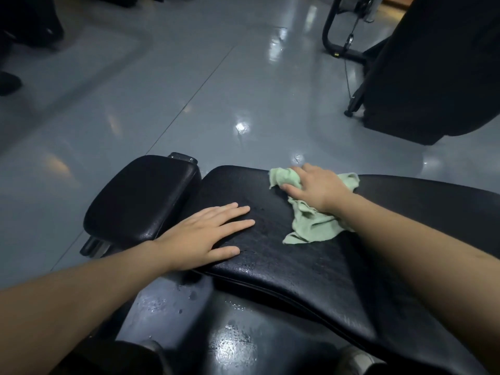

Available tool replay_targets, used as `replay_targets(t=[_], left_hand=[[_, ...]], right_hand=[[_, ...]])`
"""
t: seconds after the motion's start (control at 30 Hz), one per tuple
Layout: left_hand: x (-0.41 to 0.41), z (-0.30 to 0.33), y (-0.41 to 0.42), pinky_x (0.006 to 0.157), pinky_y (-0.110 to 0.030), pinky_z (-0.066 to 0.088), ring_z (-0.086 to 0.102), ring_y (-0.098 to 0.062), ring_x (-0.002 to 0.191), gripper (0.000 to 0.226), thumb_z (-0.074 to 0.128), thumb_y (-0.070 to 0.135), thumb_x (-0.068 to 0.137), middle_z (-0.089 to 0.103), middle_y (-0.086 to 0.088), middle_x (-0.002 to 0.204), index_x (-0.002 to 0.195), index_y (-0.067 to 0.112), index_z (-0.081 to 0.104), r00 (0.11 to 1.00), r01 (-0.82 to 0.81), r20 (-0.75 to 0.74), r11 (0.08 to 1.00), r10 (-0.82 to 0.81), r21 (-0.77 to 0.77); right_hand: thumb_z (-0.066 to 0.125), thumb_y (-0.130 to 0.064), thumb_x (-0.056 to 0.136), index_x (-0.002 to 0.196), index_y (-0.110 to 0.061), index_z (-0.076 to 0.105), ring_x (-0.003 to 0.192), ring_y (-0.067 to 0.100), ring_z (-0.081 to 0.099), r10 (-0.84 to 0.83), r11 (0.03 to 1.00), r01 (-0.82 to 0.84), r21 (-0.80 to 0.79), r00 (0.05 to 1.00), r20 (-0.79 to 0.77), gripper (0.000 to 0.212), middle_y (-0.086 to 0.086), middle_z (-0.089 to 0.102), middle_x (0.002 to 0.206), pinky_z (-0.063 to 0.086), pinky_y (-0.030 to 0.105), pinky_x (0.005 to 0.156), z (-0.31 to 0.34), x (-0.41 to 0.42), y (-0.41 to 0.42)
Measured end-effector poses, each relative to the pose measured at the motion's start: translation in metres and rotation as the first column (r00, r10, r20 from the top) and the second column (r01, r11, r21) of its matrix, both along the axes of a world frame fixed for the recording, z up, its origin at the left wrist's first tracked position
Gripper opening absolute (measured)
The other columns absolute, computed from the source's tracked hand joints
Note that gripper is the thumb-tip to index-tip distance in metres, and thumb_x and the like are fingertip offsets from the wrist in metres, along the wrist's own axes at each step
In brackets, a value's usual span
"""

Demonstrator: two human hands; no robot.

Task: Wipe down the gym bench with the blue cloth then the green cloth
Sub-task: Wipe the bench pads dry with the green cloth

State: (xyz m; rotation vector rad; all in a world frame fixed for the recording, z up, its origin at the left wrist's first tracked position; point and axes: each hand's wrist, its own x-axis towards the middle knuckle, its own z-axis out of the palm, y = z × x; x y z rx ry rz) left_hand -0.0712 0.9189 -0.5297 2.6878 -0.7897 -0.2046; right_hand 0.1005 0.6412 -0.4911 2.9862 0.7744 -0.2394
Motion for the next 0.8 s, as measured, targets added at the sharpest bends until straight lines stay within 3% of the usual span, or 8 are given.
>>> replay_targets(t=[0.13,0.33,0.57,0.8], left_hand=[[-0.001,0.004,-0.001,0.124,-0.025,0.001,-0.011,0.004,0.151,0.063,0.031,0.064,0.1,-0.004,0.026,0.165,0.157,0.048,0.011,1.0,-0.005,-0.013,1.0,0.004,-0.003],[-0.006,0.003,0.0,0.125,-0.027,-0.001,-0.013,0.004,0.151,0.062,0.029,0.063,0.101,-0.006,0.025,0.165,0.158,0.047,0.01,1.0,-0.02,-0.02,1.0,0.02,-0.012],[-0.013,-0.002,0.019,0.123,-0.024,-0.003,-0.014,0.006,0.149,0.062,0.031,0.063,0.101,-0.007,0.027,0.165,0.157,0.047,0.01,0.998,-0.044,-0.035,0.998,0.042,-0.039],[-0.022,-0.007,0.036,0.12,-0.019,-0.009,-0.015,0.006,0.149,0.062,0.032,0.061,0.102,-0.008,0.025,0.165,0.158,0.045,0.011,0.998,-0.061,-0.036,0.997,0.059,-0.046]], right_hand=[[0.022,-0.075,0.083,0.143,-0.037,0.039,0.115,0.028,0.048,-0.013,1.0,0.011,0.028,0.998,0.066,0.073,0.001,0.052,0.118,0.034,0.041,0.103,0.013,-0.015,-0.057],[0.018,-0.075,0.085,0.148,-0.037,0.032,0.128,0.024,0.036,-0.039,0.999,0.041,-0.018,0.996,0.075,0.075,-0.001,0.045,0.134,0.024,0.044,0.112,0.014,-0.027,-0.065],[0.026,-0.07,0.092,0.149,-0.033,0.031,0.127,0.028,0.04,-0.032,0.999,0.034,-0.034,0.998,0.059,0.068,0.004,0.046,0.132,0.027,0.043,0.108,0.006,-0.026,-0.013],[0.028,-0.068,0.095,0.15,-0.028,0.033,0.123,0.031,0.047,0.077,0.997,-0.077,-0.018,0.997,-0.009,0.068,0.008,0.047,0.133,0.036,0.046,0.102,-0.015,-0.007,0.081]])
